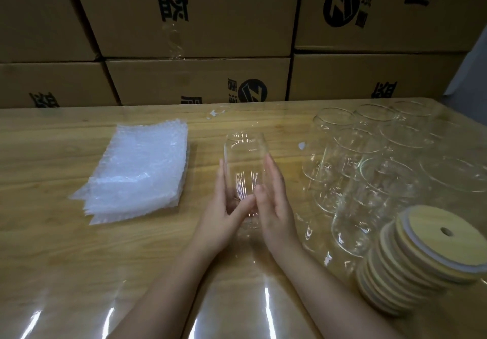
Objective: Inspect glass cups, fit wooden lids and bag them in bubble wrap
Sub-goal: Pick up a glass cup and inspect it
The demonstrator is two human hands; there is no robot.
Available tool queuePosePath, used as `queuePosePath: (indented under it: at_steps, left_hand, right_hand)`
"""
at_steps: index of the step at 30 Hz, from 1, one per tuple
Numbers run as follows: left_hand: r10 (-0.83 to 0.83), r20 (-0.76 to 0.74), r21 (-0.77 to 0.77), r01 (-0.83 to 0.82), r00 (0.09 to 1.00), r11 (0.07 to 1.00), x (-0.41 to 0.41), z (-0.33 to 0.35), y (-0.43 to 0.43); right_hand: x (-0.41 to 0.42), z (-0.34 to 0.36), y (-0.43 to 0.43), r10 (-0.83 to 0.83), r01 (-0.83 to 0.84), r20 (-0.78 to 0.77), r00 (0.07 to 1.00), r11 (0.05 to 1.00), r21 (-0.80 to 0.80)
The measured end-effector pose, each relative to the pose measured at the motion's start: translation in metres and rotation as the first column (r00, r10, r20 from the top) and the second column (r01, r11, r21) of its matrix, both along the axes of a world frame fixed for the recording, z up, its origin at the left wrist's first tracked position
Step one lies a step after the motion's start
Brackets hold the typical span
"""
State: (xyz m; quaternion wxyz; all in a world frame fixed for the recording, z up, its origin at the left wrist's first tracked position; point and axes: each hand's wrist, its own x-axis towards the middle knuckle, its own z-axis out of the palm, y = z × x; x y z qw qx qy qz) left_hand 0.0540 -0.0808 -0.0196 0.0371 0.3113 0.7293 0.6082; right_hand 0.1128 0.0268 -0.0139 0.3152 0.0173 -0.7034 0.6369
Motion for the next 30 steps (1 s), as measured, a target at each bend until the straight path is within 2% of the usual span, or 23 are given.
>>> queuePosePath:
  at_steps: [3, 6, 9, 14, 18, 21, 22, 26, 28, 30]
  left_hand:
    - [0.031, -0.054, -0.028, -0.033, 0.998, 0.999, 0.005, 0.001, 0.0]
    - [0.068, -0.053, 0.011, -0.068, 0.996, 0.998, 0.009, -0.001, 0.003]
    - [0.12, -0.193, 0.009, -0.12, 0.974, 0.993, 0.013, 0.002, 0.008]
    - [0.114, -0.5, -0.014, -0.14, 0.858, 0.99, 0.013, 0.008, 0.009]
    - [0.097, -0.605, -0.043, -0.155, 0.79, 0.987, 0.014, 0.012, 0.01]
    - [0.077, -0.74, -0.046, -0.165, 0.668, 0.985, 0.013, 0.013, 0.012]
    - [0.081, -0.744, -0.043, -0.169, 0.664, 0.985, 0.013, 0.014, 0.013]
    - [0.147, -0.535, 0.034, -0.152, 0.832, 0.988, 0.021, 0.012, 0.018]
    - [0.142, -0.354, 0.113, -0.108, 0.924, 0.988, 0.021, 0.011, 0.02]
    - [0.149, -0.096, 0.209, -0.127, 0.984, 0.97, 0.017, 0.014, 0.019]
  right_hand:
    - [0.0, 0.001, 0.001, 0.058, -0.057, 0.019, 0.998, 0.997, -0.047]
    - [0.0, 0.002, 0.0, 0.117, -0.105, 0.098, 0.988, 0.987, -0.12]
    - [-0.001, 0.006, 0.002, 0.138, -0.111, 0.141, 0.98, 0.977, -0.182]
    - [-0.004, 0.004, 0.006, 0.213, -0.17, 0.17, 0.962, 0.957, -0.234]
    - [-0.005, 0.0, 0.006, 0.213, -0.178, 0.14, 0.967, 0.957, -0.23]
    - [-0.004, 0.0, 0.007, 0.198, -0.169, 0.14, 0.97, 0.967, -0.193]
    - [-0.003, 0.001, 0.007, 0.189, -0.165, 0.138, 0.972, 0.972, -0.17]
    - [-0.001, 0.002, 0.004, 0.152, -0.136, 0.092, 0.984, 0.978, -0.161]
    - [0.0, 0.003, 0.002, 0.101, -0.091, 0.081, 0.992, 0.989, -0.114]
    - [0.001, 0.004, 0.0, 0.023, -0.024, 0.052, 0.998, 0.999, 0.028]
